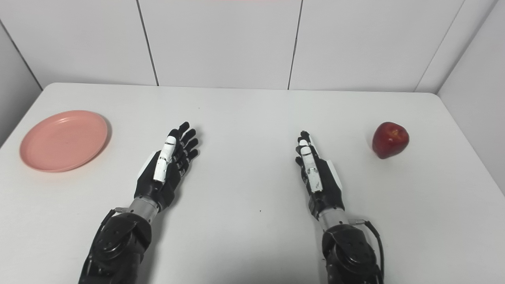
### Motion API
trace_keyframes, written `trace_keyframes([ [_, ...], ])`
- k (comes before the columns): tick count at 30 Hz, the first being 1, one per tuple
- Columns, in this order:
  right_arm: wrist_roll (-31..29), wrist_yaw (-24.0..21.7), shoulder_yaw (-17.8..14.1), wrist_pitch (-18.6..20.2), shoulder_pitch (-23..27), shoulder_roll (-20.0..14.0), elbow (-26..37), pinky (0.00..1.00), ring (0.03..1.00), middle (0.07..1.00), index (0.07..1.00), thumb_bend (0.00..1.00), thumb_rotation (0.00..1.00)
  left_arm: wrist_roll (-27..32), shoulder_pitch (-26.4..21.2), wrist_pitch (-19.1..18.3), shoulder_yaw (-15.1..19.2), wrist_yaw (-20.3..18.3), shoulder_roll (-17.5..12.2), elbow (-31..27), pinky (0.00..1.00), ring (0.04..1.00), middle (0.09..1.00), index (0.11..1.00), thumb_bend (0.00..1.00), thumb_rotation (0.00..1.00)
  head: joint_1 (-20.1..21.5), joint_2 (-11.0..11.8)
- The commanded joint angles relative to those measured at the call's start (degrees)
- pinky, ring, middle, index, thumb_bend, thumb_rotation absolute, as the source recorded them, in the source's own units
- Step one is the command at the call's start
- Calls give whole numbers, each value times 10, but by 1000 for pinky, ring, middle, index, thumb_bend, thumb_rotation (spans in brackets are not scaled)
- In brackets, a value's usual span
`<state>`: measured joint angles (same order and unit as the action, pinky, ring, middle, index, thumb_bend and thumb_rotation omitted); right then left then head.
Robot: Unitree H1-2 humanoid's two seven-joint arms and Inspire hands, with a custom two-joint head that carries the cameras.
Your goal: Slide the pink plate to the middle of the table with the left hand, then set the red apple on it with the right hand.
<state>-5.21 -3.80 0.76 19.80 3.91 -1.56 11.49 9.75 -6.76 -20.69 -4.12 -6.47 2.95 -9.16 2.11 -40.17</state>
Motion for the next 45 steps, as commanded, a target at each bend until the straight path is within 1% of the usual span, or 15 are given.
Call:
trace_keyframes([
  [1,-3,-1,-3,-18,12,0,14,1000,1000,1000,1000,192,1000,6,-16,3,-1,-4,3,-18,1000,992,994,981,404,1000,0,-1],
  [13,-3,-2,-2,-22,12,0,12,1000,1000,1000,1000,190,1000,6,-16,4,0,-4,2,-18,1000,990,992,980,399,1000,4,-2],
  [22,1,1,-2,-14,13,1,13,1000,1000,1000,1000,194,1000,6,-16,4,-1,-5,1,-18,1000,994,998,985,399,1000,5,-1],
  [34,0,-1,-1,-19,11,0,14,1000,1000,1000,1000,195,1000,6,-16,6,-2,-7,0,-17,1000,994,998,985,398,1000,4,0],
  [36,1,-1,-1,-20,10,-1,12,1000,1000,1000,1000,191,1000,4,-16,10,-3,-8,-1,-14,1000,994,998,986,402,1000,-2,4],
  [39,2,-3,-2,-27,7,-5,9,1000,1000,1000,1000,194,1000,-1,-14,21,-7,-5,3,-6,1000,987,992,981,401,1000,-32,21],
  [41,-2,-6,-4,-28,5,-8,8,1000,1000,1000,1000,190,1000,-3,-12,30,-10,-5,8,1,1000,985,989,979,395,1000,-58,34],
  [42,-5,-9,-6,-29,3,-11,7,1000,1000,1000,1000,187,1000,-4,-11,39,-13,-6,11,7,1000,986,989,979,392,1000,-83,47],
  [43,-7,-10,-8,-30,2,-13,6,1000,1000,1000,1000,185,1000,-5,-10,45,-16,-6,13,12,1000,987,990,981,389,1000,-88,50],
  [44,-11,-13,-11,-31,0,-17,6,1000,1000,1000,1000,183,1000,-6,-9,54,-20,-7,16,20,1000,989,992,983,389,1000,-113,63],
  [45,-13,-15,-13,-33,-1,-20,5,1000,1000,1000,1000,183,1000,-8,-9,61,-23,-8,18,25,1000,990,993,986,394,1000,-118,66],
])
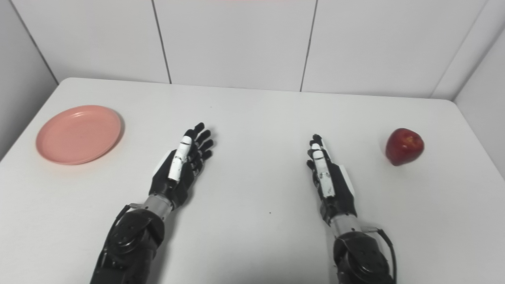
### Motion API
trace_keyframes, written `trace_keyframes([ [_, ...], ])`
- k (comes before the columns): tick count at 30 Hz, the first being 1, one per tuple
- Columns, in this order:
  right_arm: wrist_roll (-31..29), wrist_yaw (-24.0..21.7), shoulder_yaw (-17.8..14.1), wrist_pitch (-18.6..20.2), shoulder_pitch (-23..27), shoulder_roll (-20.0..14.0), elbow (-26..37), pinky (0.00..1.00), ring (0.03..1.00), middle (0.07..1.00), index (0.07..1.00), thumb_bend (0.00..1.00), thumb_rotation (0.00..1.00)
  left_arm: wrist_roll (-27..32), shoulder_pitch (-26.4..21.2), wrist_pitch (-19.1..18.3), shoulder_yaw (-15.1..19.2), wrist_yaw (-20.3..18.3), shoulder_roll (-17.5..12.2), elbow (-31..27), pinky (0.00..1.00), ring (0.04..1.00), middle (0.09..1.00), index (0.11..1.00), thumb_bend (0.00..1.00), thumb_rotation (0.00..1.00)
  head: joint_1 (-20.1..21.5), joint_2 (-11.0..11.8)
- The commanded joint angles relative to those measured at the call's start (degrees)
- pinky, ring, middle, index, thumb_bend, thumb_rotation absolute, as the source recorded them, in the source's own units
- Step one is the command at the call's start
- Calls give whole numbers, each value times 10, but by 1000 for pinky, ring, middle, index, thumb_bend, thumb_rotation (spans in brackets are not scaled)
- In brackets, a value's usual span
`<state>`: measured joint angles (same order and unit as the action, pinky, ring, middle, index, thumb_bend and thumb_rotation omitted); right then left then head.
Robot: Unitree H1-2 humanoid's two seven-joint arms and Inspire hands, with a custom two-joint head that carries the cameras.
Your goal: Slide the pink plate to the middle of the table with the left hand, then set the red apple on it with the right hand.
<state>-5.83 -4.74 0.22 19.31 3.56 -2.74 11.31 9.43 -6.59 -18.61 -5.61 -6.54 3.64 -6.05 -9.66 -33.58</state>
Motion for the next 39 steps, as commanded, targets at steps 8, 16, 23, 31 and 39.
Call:
trace_keyframes([
  [8,-36,-37,-23,-99,-1,-30,-34,1000,1000,1000,1000,130,1000,-29,-16,104,-31,3,41,57,1000,996,1000,998,387,1000,-120,76],
  [16,-43,-39,-24,-116,2,-28,-43,1000,1000,1000,1000,97,1000,-54,-22,127,-39,16,58,86,1000,1000,1000,1000,396,1000,-152,100],
  [23,-40,-35,-20,-113,2,-23,-37,1000,1000,1000,1000,104,1000,-52,-22,129,-38,12,58,87,999,1000,1000,1000,405,1000,-147,98],
  [31,-34,-25,-16,-87,1,-16,-13,1000,1000,1000,1000,57,1000,-50,-24,126,-34,10,55,83,1000,1000,1000,1000,390,1000,-147,92],
  [39,-34,-24,-12,-72,1,-15,3,1000,1000,1000,1000,17,1000,-50,-32,117,-28,10,49,69,1000,999,1000,998,398,1000,-154,87],
])
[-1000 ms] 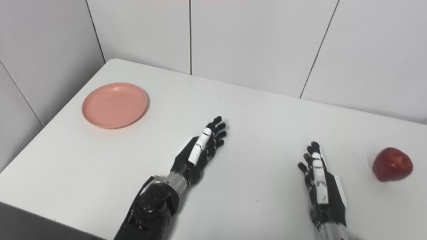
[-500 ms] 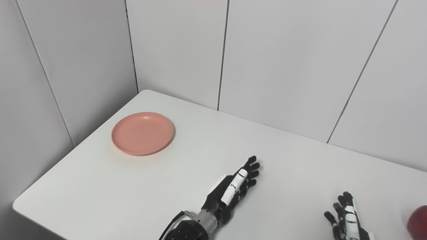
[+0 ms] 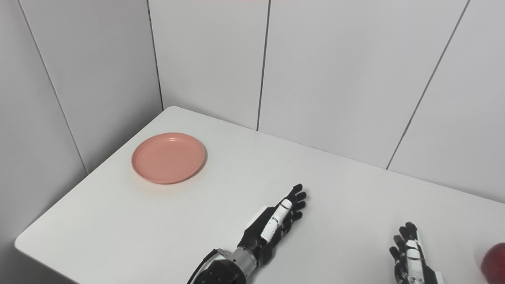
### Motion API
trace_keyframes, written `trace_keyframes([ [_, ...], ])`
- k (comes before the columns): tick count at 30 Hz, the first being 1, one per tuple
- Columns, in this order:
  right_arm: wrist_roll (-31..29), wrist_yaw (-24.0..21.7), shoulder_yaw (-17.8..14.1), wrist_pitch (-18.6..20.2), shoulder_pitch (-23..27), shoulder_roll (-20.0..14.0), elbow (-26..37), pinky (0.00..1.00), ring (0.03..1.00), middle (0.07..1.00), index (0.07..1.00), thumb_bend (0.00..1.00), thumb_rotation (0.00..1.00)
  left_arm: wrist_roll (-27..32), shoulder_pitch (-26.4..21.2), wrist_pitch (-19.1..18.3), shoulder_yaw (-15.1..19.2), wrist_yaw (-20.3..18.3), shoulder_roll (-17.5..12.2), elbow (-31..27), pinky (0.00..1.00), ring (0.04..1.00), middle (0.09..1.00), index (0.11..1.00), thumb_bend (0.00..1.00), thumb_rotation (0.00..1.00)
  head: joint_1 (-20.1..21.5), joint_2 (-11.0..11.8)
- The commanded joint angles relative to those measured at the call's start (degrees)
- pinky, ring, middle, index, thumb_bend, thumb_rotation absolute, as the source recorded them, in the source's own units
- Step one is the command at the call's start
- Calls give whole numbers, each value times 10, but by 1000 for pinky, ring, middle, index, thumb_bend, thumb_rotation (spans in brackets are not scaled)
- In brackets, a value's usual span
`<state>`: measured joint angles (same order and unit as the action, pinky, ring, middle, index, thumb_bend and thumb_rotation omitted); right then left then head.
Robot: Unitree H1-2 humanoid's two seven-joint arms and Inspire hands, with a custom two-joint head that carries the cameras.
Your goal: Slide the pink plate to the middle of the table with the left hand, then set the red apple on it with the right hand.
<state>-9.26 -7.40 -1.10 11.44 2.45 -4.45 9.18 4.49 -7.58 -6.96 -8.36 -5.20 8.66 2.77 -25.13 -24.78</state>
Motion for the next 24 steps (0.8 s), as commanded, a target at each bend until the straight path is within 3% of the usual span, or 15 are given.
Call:
trace_keyframes([
  [1,1,3,2,8,12,2,26,1000,1000,1000,1000,15,1000,-1,-24,-3,1,-4,-3,-23,1000,999,1000,998,399,1000,-1,-2],
  [11,2,13,8,33,13,8,48,1000,1000,1000,1000,0,1000,12,-42,-30,11,-15,-27,-69,1000,983,996,993,384,1000,-8,-6],
  [24,1,19,10,55,12,13,67,1000,1000,1000,1000,0,1000,6,-70,-63,37,0,-45,-129,954,933,946,937,396,1000,-13,-10],
])
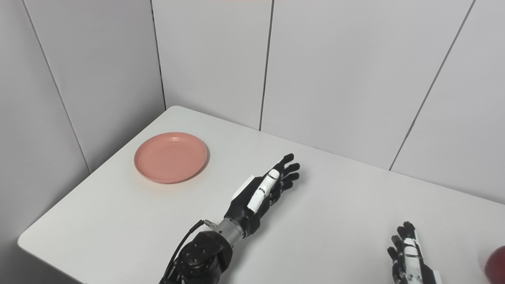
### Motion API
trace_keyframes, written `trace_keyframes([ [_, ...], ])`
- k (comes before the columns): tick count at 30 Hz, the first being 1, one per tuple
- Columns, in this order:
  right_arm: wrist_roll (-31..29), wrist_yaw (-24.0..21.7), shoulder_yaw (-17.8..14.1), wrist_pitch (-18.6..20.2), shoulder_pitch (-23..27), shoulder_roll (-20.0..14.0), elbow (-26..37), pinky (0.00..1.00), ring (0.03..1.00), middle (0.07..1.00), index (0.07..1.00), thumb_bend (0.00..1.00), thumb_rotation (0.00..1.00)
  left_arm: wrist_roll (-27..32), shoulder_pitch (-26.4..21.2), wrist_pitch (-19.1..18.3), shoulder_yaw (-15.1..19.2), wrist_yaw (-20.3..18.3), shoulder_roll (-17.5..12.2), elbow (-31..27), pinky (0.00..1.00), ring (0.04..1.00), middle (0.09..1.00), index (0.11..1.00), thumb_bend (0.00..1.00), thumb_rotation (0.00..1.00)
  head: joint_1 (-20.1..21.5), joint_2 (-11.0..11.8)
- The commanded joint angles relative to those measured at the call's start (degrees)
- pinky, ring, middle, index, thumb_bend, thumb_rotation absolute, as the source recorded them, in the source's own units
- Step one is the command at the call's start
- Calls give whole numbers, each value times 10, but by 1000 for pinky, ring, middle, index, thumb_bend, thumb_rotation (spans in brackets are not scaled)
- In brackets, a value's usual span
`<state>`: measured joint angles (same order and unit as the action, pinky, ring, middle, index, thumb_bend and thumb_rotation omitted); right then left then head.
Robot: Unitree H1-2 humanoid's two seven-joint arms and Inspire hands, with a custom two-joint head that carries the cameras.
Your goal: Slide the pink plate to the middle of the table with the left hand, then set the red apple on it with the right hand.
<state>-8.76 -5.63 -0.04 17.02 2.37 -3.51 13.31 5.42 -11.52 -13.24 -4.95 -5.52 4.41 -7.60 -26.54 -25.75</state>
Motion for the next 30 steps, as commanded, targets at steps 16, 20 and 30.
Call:
trace_keyframes([
  [16,2,1,1,6,13,0,37,1000,1000,1000,1000,0,1000,12,-84,-35,65,18,-42,-76,912,917,916,896,402,1000,-5,1],
  [20,0,0,0,7,14,0,37,1000,1000,1000,1000,0,1000,15,-94,-34,86,26,-52,-82,893,911,919,897,390,1000,-7,2],
  [30,2,4,0,22,14,3,48,1000,1000,1000,1000,0,1000,32,-124,-48,133,45,-82,-97,900,914,921,893,401,1000,-12,1],
])
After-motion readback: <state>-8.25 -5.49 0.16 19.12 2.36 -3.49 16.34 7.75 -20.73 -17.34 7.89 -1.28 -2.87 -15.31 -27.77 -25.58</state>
